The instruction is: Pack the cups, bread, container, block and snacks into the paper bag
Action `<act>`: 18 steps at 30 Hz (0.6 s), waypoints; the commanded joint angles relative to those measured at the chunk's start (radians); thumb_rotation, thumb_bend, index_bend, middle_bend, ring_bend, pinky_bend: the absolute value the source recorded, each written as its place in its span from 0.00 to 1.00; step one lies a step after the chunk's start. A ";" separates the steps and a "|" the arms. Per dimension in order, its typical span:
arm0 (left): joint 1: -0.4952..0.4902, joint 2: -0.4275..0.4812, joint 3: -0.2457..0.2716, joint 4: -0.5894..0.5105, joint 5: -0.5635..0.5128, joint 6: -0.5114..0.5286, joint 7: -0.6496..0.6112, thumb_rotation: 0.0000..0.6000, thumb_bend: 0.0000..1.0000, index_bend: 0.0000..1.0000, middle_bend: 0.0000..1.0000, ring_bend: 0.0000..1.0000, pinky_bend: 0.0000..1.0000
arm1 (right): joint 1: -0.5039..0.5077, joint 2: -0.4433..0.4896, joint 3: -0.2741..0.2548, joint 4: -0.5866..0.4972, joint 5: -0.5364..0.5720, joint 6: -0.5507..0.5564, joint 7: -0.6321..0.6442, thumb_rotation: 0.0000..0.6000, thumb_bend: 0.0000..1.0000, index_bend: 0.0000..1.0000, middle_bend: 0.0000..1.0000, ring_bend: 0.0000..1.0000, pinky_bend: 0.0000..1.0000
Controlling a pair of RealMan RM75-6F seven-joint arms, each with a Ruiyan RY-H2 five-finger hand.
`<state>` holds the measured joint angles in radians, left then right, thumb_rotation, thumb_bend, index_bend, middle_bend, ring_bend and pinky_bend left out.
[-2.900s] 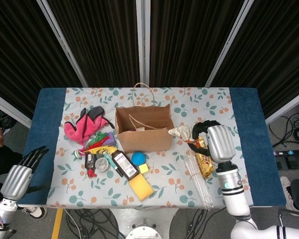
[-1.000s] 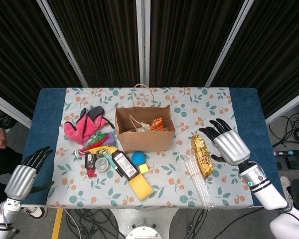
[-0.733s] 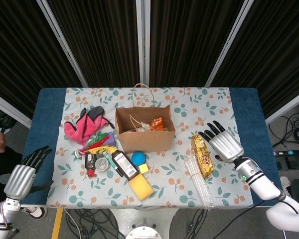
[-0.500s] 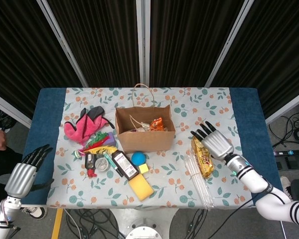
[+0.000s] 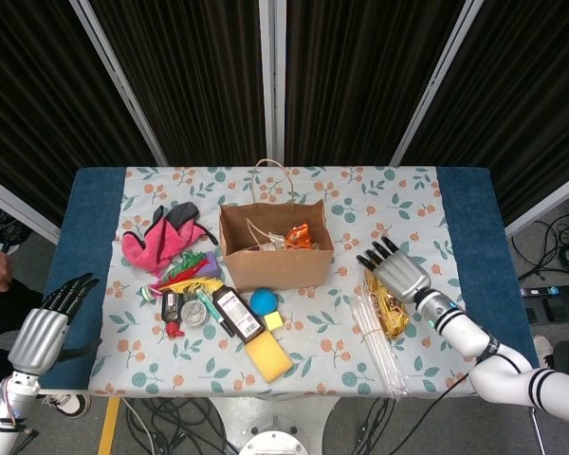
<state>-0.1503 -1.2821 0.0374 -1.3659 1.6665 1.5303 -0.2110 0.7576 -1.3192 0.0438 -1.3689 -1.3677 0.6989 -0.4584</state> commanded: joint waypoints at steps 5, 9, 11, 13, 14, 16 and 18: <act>-0.004 -0.001 -0.004 -0.001 -0.004 -0.004 -0.003 1.00 0.19 0.14 0.17 0.13 0.24 | 0.009 0.049 -0.014 -0.038 -0.007 0.018 -0.045 1.00 0.00 0.00 0.09 0.00 0.00; -0.010 -0.005 -0.008 -0.002 -0.011 -0.015 -0.011 1.00 0.19 0.14 0.17 0.13 0.24 | 0.011 0.104 -0.015 -0.073 0.003 0.020 -0.052 1.00 0.00 0.00 0.09 0.00 0.00; -0.013 -0.007 -0.010 -0.001 -0.011 -0.016 -0.011 1.00 0.19 0.14 0.17 0.13 0.24 | 0.015 0.116 -0.022 -0.073 0.009 0.007 -0.059 1.00 0.00 0.00 0.09 0.00 0.00; -0.015 -0.010 -0.012 0.000 -0.010 -0.016 -0.010 1.00 0.19 0.14 0.17 0.13 0.24 | 0.020 0.113 -0.027 -0.070 0.013 -0.003 -0.065 1.00 0.00 0.00 0.09 0.00 0.00; -0.016 -0.010 -0.013 0.000 -0.011 -0.017 -0.010 1.00 0.19 0.14 0.17 0.13 0.24 | 0.022 0.109 -0.029 -0.068 0.014 -0.006 -0.065 1.00 0.00 0.00 0.09 0.00 0.00; -0.017 -0.010 -0.014 -0.001 -0.012 -0.018 -0.007 1.00 0.19 0.14 0.17 0.13 0.24 | 0.027 0.101 -0.034 -0.065 0.013 -0.015 -0.068 1.00 0.00 0.00 0.09 0.00 0.00; -0.017 -0.010 -0.015 -0.003 -0.013 -0.015 -0.003 1.00 0.19 0.14 0.17 0.13 0.24 | 0.034 0.091 -0.045 -0.053 0.007 -0.027 -0.084 1.00 0.00 0.00 0.09 0.00 0.00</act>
<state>-0.1674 -1.2918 0.0224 -1.3682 1.6541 1.5144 -0.2148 0.7876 -1.2229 0.0047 -1.4282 -1.3575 0.6781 -0.5348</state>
